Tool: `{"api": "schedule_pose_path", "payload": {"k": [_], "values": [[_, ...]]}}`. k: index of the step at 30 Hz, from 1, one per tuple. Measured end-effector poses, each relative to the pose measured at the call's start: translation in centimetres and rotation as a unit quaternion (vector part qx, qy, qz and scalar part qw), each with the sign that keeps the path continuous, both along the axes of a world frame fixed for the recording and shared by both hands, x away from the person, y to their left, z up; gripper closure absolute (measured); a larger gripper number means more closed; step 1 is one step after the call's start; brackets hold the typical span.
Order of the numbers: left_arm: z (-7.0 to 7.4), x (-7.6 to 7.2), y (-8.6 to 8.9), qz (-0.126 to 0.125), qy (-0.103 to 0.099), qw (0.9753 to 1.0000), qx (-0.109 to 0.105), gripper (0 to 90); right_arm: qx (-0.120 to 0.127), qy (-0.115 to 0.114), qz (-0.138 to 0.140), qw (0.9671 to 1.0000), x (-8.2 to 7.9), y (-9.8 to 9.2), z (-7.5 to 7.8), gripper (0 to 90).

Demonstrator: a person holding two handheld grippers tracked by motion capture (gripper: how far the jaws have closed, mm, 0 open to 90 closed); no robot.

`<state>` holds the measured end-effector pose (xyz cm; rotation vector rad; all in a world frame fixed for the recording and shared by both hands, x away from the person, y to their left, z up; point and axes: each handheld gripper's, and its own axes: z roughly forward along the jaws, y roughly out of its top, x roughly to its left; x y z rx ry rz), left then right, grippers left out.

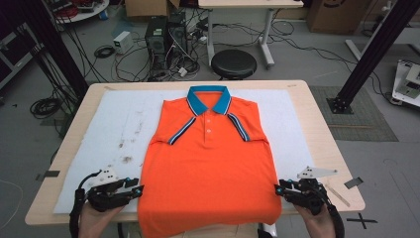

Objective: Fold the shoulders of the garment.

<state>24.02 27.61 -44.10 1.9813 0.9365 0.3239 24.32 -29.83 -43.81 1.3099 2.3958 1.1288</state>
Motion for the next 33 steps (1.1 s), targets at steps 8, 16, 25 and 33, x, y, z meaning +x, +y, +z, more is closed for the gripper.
{"api": "schedule_pose_path", "payload": {"k": [8,16,25,33], "values": [[1.7,1.9,1.0,0.026,-0.045,0.9984,-0.02,40.5,0.016,-0.037,-0.042,0.9983,1.8,-0.6,1.1,30.1],[2.1,4.9,1.0,0.038,-0.057,0.9971,-0.031,39.3,0.023,-0.066,-0.052,0.9962,4.7,-0.6,1.2,27.8],[1.6,6.4,0.0,0.052,-0.058,0.9964,-0.033,39.2,0.039,-0.064,-0.067,0.9949,7.1,0.0,0.4,27.8],[2.4,4.8,-0.4,0.034,-0.063,0.9969,-0.033,39.7,0.034,-0.063,-0.058,0.9957,6.3,0.2,0.6,28.1]]}}
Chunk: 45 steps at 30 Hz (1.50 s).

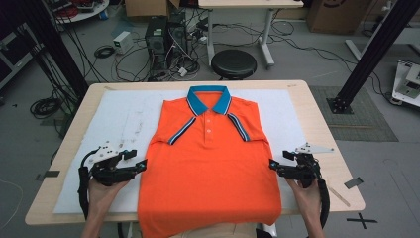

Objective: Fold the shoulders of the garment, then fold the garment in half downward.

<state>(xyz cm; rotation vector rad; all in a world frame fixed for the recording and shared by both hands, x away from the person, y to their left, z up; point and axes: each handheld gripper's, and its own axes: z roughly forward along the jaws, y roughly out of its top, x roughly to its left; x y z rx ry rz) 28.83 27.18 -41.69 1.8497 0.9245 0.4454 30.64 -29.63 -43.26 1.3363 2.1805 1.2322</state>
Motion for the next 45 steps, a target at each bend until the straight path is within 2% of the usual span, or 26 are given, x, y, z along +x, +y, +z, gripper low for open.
{"api": "schedule_pose_path", "payload": {"k": [9,13,14,17,18,19,20,21,22,23,24,25,26,29,30,31,32,33,34,35,36,37,38,39,40,45], "values": [[0.4,-0.1,-0.4,-0.008,0.0,1.0,-0.004,39.7,0.002,-0.005,-0.001,1.0,-0.6,-0.3,0.4,28.2],[0.0,-0.1,-0.8,-0.015,0.008,0.9999,0.003,39.7,0.004,-0.001,-0.002,1.0,-0.5,-0.3,0.5,28.1],[-0.2,0.1,-0.9,-0.013,0.015,0.9998,0.008,39.7,0.002,0.0,-0.001,1.0,-0.5,-0.4,0.4,28.2],[-0.4,0.1,-0.9,-0.005,0.02,0.9997,0.014,39.7,0.002,0.004,-0.001,1.0,-0.5,-0.4,0.2,28.3],[-0.6,0.0,-0.9,0.001,0.028,0.9993,0.023,40.0,-0.004,0.008,0.002,1.0,-0.5,-0.4,0.1,30.1],[-0.6,0.0,-0.9,0.001,0.028,0.9993,0.023,40.3,-0.004,0.008,0.002,1.0,-0.5,-0.4,0.1,30.1],[-1.0,-0.2,-0.9,0.008,0.039,0.9985,0.039,40.4,-0.013,0.015,0.004,0.9998,-0.8,-0.3,0.0,33.6],[-1.0,-0.2,-0.9,0.008,0.039,0.9985,0.039,40.6,-0.013,0.015,0.004,0.9998,-0.8,-0.3,0.0,33.6],[-1.6,-0.3,-0.9,0.015,0.049,0.9973,0.053,40.7,-0.022,0.021,0.01,0.9995,-0.9,-0.2,-0.2,36.3],[-1.6,-0.3,-0.9,0.015,0.049,0.9973,0.053,40.7,-0.022,0.021,0.01,0.9995,-0.9,-0.2,-0.2,36.3],[-2.1,-0.3,-0.9,0.021,0.063,0.9958,0.062,40.9,-0.033,0.03,0.016,0.9989,-0.9,0.1,-0.5,39.9],[-2.1,-0.3,-0.9,0.021,0.063,0.9958,0.062,41.0,-0.033,0.03,0.016,0.9989,-0.9,0.1,-0.5,39.9],[-2.6,-0.2,-1.0,0.018,0.077,0.9948,0.064,41.0,-0.044,0.04,0.02,0.9981,-1.0,0.5,-0.7,41.1],[-2.7,-0.1,-1.1,0.019,0.082,0.9938,0.072,42.1,-0.054,0.043,0.025,0.9973,-1.0,0.8,-0.8,45.7],[-2.9,0.0,-1.4,0.016,0.085,0.9934,0.075,42.5,-0.067,0.05,0.032,0.996,-1.0,1.2,-0.9,48.9],[-2.9,0.0,-1.4,0.016,0.085,0.9934,0.075,45.3,-0.067,0.05,0.032,0.996,-1.0,1.2,-0.9,48.9],[-3.1,-0.1,-1.7,0.005,0.084,0.9928,0.085,49.5,-0.083,0.059,0.035,0.9941,-1.0,1.7,-1.2,53.1],[-3.1,-0.1,-1.7,0.005,0.084,0.9928,0.085,50.6,-0.083,0.059,0.035,0.9941,-1.0,1.7,-1.2,53.1],[-3.1,-0.1,-1.9,0.009,0.079,0.9924,0.094,53.2,-0.097,0.05,0.028,0.9937,-1.2,1.9,-1.1,57.6],[-3.1,-0.1,-1.9,0.007,0.078,0.992,0.099,53.2,-0.097,0.05,0.028,0.9937,-1.2,1.9,-1.1,57.6],[-3.0,-0.1,-2.0,0.005,0.077,0.9925,0.094,61.2,-0.102,0.046,0.02,0.9935,-1.3,2.0,-1.2,65.0],[-3.0,-0.1,-2.0,0.005,0.077,0.9925,0.094,66.4,-0.102,0.046,0.02,0.9935,-1.3,2.0,-1.2,65.0],[-3.1,-0.1,-1.9,-0.009,0.083,0.9928,0.086,73.6,-0.089,0.049,0.026,0.9945,-1.3,1.7,-1.2,78.1],[-3.1,-0.1,-1.9,-0.009,0.083,0.9928,0.086,78.9,-0.089,0.049,0.026,0.9945,-1.3,1.7,-1.2,78.1],[-3.1,-0.2,-2.0,-0.011,0.084,0.9934,0.076,84.6,-0.075,0.053,0.036,0.9951,-1.4,1.5,-1.3,87.7],[-3.0,-0.7,-2.0,-0.02,0.077,0.9928,0.09,86.4,-0.069,0.052,0.041,0.9954,-1.7,1.3,-1.4,89.6]]}}
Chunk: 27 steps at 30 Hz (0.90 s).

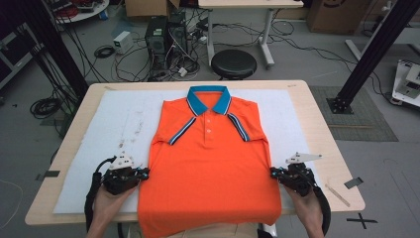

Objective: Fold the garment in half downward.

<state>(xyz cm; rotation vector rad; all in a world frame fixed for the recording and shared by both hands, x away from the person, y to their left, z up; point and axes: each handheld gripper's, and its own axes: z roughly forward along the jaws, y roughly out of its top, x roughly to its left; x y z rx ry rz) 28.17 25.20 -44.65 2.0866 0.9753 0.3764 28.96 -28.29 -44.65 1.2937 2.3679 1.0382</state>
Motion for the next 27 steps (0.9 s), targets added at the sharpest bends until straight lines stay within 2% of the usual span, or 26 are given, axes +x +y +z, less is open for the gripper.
{"api": "schedule_pose_path", "payload": {"k": [2,3,5,11,16,17,18,19,20,21,24,25,26,27], "values": [[0.0,-0.3,0.1,-0.003,0.0,1.0,-0.004,86.5,0.001,0.001,0.002,1.0,-0.1,-0.2,0.1,89.6],[0.0,-0.5,0.2,-0.002,0.0,0.9999,-0.01,86.6,0.004,0.009,0.0,0.9999,-0.4,-0.3,0.1,89.7],[0.0,-0.9,0.5,-0.015,0.002,0.9998,-0.011,86.6,0.002,0.007,0.002,1.0,-0.7,-0.4,0.1,89.6],[0.1,-1.8,0.8,-0.025,0.006,0.9994,-0.023,86.6,0.008,0.011,0.005,0.9999,-1.8,-0.8,0.3,89.6],[0.0,-2.5,0.9,-0.03,0.006,0.9993,-0.019,86.3,0.013,0.012,0.01,0.9998,-2.6,-1.1,0.3,89.5],[-0.1,-2.6,0.9,-0.018,0.002,0.9997,-0.018,84.4,0.02,0.011,0.009,0.9997,-2.6,-1.3,0.1,83.3],[-0.1,-2.6,0.9,-0.018,0.002,0.9997,-0.018,76.8,0.02,0.011,0.009,0.9997,-2.6,-1.3,0.1,83.3],[0.0,-2.8,1.2,0.006,0.008,0.9997,-0.024,65.2,0.017,0.007,-0.004,0.9998,-2.9,-1.6,0.0,70.5],[0.0,-2.8,1.2,0.006,0.008,0.9997,-0.024,58.6,0.017,0.007,-0.004,0.9998,-2.9,-1.6,0.0,70.5],[0.0,-3.1,1.5,0.014,0.008,0.9994,-0.031,53.3,0.023,0.0,-0.018,0.9996,-3.4,-2.0,0.0,56.4],[0.2,-4.1,2.1,0.015,0.011,0.9985,-0.051,52.4,0.035,0.002,-0.017,0.9992,-4.2,-2.6,0.1,57.2],[0.3,-4.7,2.0,0.005,0.016,0.9986,-0.051,52.4,0.041,0.004,-0.015,0.999,-5.1,-2.7,0.1,56.6],[0.3,-4.7,2.0,0.005,0.016,0.9986,-0.051,52.5,0.041,0.004,-0.015,0.999,-5.1,-2.7,0.1,56.6],[0.2,-4.9,1.7,-0.003,0.02,0.9987,-0.047,52.6,0.04,0.003,-0.002,0.9992,-5.9,-2.3,0.1,56.6]]}}
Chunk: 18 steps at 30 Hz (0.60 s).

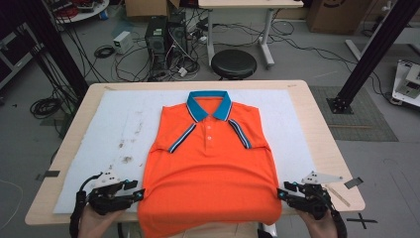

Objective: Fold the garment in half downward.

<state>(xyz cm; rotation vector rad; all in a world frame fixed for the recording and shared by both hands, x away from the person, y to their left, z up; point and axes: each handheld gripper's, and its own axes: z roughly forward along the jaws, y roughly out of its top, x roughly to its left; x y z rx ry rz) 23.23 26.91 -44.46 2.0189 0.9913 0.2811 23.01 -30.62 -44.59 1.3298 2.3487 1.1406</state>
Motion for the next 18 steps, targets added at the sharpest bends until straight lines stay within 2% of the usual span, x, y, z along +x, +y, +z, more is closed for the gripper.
{"api": "schedule_pose_path", "payload": {"k": [1,2,4,5,6,7,8,9,10,12,14,15,16,17,18], "values": [[-0.1,-0.1,-0.3,-0.008,0.003,1.0,0.003,52.6,0.0,0.0,0.0,1.0,0.0,0.0,0.0,56.6],[-0.1,-0.4,-0.8,-0.016,-0.001,0.9999,0.007,53.0,-0.003,-0.004,0.009,0.9999,-0.7,0.7,0.0,56.8],[-0.1,-0.5,-0.9,-0.019,-0.003,0.9998,0.008,54.7,-0.006,-0.005,0.014,0.9999,-1.0,1.1,-0.1,58.7],[-0.2,-0.5,-1.1,-0.023,-0.002,0.9997,0.005,58.4,-0.013,-0.004,0.017,0.9998,-1.2,1.5,-0.2,63.3],[0.0,-0.4,-1.0,-0.02,0.0,0.9998,0.008,60.3,-0.04,-0.024,0.011,0.9989,-1.6,2.4,-0.4,66.2],[0.0,-0.4,-1.0,-0.02,0.0,0.9998,0.008,59.0,-0.04,-0.024,0.011,0.9989,-1.6,2.4,-0.4,66.2],[0.1,-0.4,-0.5,-0.011,0.003,0.9999,-0.008,55.7,-0.033,-0.017,0.009,0.9993,-1.6,2.3,-0.3,64.4],[0.1,-0.4,-0.5,-0.011,0.003,0.9999,-0.008,51.7,-0.033,-0.017,0.009,0.9993,-1.6,2.3,-0.3,64.4],[0.2,-0.6,0.0,-0.009,0.003,0.9998,-0.015,49.2,-0.024,-0.017,-0.004,0.9996,-1.5,1.9,-0.3,59.2],[0.3,-0.9,0.3,-0.01,-0.002,0.9998,-0.014,48.1,-0.025,-0.021,-0.007,0.9994,-1.5,1.8,-0.3,59.3],[0.3,-1.3,0.1,-0.014,-0.007,0.9998,-0.012,45.1,-0.022,-0.009,-0.007,0.9997,-1.4,1.4,-0.4,54.9],[0.2,-1.3,-0.1,-0.019,-0.004,0.9998,-0.003,45.1,-0.022,-0.009,-0.007,0.9997,-1.4,1.4,-0.4,54.9],[-0.3,-1.1,-0.9,-0.019,0.008,0.9996,0.018,45.6,-0.027,-0.015,-0.007,0.9995,-1.5,1.5,-0.4,57.7],[-0.3,-1.1,-0.9,-0.019,0.008,0.9996,0.018,46.6,-0.027,-0.015,-0.007,0.9995,-1.5,1.5,-0.4,57.7],[-0.4,-1.6,-1.5,-0.008,-0.024,0.9983,0.053,52.1,-0.035,-0.019,-0.011,0.9992,-1.6,1.7,-0.4,67.3]]}}
